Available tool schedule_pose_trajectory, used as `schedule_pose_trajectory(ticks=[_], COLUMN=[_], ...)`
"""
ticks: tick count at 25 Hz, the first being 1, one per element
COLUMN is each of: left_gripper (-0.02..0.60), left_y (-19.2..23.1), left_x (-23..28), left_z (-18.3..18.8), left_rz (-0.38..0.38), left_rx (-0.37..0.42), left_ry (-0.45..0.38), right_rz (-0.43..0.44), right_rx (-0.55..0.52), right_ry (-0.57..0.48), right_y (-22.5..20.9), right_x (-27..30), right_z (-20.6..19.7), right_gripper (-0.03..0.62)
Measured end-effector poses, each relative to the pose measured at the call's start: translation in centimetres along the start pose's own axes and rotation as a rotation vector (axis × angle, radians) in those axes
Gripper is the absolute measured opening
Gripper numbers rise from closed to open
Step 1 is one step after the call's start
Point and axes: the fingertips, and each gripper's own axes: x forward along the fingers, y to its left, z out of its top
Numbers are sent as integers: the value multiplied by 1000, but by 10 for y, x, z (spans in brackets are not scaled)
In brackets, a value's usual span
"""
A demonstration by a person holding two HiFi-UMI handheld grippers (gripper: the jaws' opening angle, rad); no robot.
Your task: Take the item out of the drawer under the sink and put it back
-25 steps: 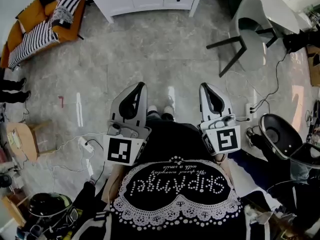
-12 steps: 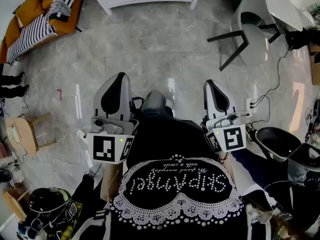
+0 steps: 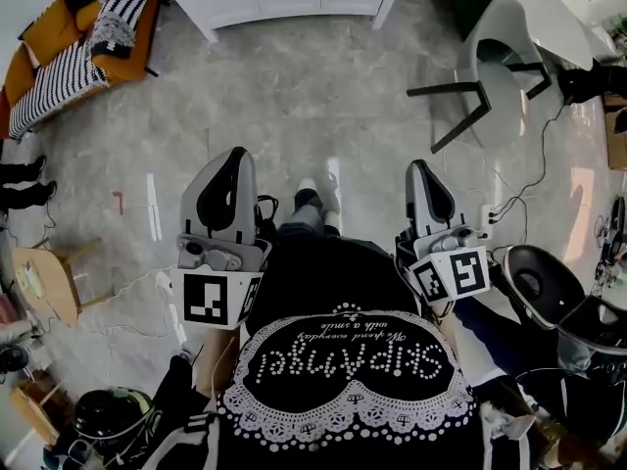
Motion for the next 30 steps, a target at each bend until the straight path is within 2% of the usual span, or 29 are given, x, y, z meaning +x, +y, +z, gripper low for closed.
schedule_pose_trajectory(ticks=[7,9,12,17,25,30], left_gripper=[5,5,5,5,5,5], left_y=[26,30,36,44,50,54], left_x=[36,42,50,58,70,88], left_z=[7,5,10,9,-3,-5], left_rz=[-62,-83,-123,-157,-148,-137], left_rx=[-55,-55,-32,-40,-73,-61], left_ry=[-25,-28,-84,-77,-41,-41], right_rz=[-40,-51,-57,-77,-70,-44], right_rx=[18,27,16,7,-17,-10], right_ry=[-51,-61,-58,-53,-34,-25], right_y=[4,6,9,15,10,0], right_x=[47,54,66,76,94,113], right_z=[19,20,22,23,24,22], right_gripper=[20,20,20,20,20,18])
